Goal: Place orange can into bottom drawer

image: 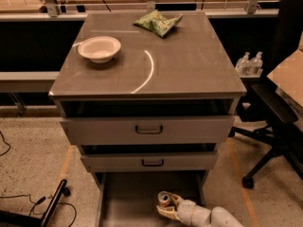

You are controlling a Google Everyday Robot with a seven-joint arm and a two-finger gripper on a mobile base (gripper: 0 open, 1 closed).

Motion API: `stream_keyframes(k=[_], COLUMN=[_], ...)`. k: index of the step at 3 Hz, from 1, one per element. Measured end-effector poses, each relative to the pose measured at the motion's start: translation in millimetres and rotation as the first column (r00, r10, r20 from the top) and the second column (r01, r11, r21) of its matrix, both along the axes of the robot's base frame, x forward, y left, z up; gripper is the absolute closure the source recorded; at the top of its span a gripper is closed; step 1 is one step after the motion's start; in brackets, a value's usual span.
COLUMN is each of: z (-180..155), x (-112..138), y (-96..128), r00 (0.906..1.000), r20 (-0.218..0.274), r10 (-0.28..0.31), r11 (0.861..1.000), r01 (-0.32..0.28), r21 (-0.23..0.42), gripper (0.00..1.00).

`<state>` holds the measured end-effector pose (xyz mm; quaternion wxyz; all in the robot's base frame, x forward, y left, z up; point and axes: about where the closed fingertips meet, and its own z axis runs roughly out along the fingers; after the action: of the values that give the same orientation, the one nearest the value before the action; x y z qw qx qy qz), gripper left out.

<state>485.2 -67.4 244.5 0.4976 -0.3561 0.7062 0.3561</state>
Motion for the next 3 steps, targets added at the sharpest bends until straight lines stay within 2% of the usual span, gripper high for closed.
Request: stream_keyframes(k=[1,3], z=[-32.9,-68.9], x=[2.2,17.5], y=[3.0,-10.2], r00=[0.9999,0.9999], r20=[-0.009,-0.002], r10=[-0.014,-0.014], r11=[1.0,1.0], r01=[0.014,0.014], r21=[0.009,0.011], gripper=[1.0,1.0])
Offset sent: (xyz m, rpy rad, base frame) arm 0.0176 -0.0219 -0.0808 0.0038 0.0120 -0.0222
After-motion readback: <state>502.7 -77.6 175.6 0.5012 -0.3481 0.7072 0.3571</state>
